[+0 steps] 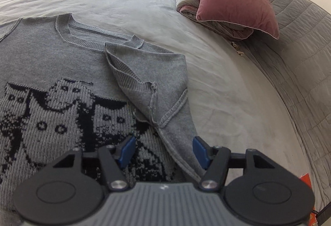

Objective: Fold clothes

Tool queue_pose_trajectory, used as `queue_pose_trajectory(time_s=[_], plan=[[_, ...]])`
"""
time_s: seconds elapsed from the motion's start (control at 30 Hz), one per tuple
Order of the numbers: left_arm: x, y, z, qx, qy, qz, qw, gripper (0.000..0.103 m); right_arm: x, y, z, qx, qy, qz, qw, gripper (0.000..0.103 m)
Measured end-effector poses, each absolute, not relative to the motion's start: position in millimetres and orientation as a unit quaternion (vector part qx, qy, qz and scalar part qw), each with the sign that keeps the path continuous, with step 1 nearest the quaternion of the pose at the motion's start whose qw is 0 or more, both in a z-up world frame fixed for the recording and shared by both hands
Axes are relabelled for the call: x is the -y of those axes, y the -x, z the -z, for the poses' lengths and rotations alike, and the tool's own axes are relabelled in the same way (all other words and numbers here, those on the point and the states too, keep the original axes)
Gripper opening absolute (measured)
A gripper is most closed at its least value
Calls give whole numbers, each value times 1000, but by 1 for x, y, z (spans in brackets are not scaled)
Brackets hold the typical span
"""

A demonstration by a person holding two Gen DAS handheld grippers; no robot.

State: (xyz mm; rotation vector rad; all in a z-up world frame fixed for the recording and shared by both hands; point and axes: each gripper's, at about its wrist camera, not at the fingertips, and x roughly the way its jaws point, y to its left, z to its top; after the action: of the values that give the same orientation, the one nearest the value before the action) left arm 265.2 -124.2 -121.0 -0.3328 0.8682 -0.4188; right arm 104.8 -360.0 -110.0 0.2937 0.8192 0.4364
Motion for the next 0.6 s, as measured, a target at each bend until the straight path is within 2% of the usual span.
queue_pose_trajectory(time_s=[0.17, 0.23, 0.4, 0.5, 0.6], plan=[[125, -235, 125, -443, 198, 249, 838, 60, 366, -89, 119, -422, -144, -229, 865, 47], [123, -221, 132, -455, 221, 274, 818, 59, 369, -80, 120, -426, -149, -242, 859, 44], [115, -184, 154, -463, 277, 337, 772, 59, 375, -62, 117, -431, -161, -281, 842, 14], [105, -161, 170, -459, 325, 369, 740, 60, 374, -52, 112, -423, -153, -297, 842, 8], [93, -138, 181, -442, 370, 387, 720, 60, 373, -47, 109, -414, -154, -307, 843, 7]])
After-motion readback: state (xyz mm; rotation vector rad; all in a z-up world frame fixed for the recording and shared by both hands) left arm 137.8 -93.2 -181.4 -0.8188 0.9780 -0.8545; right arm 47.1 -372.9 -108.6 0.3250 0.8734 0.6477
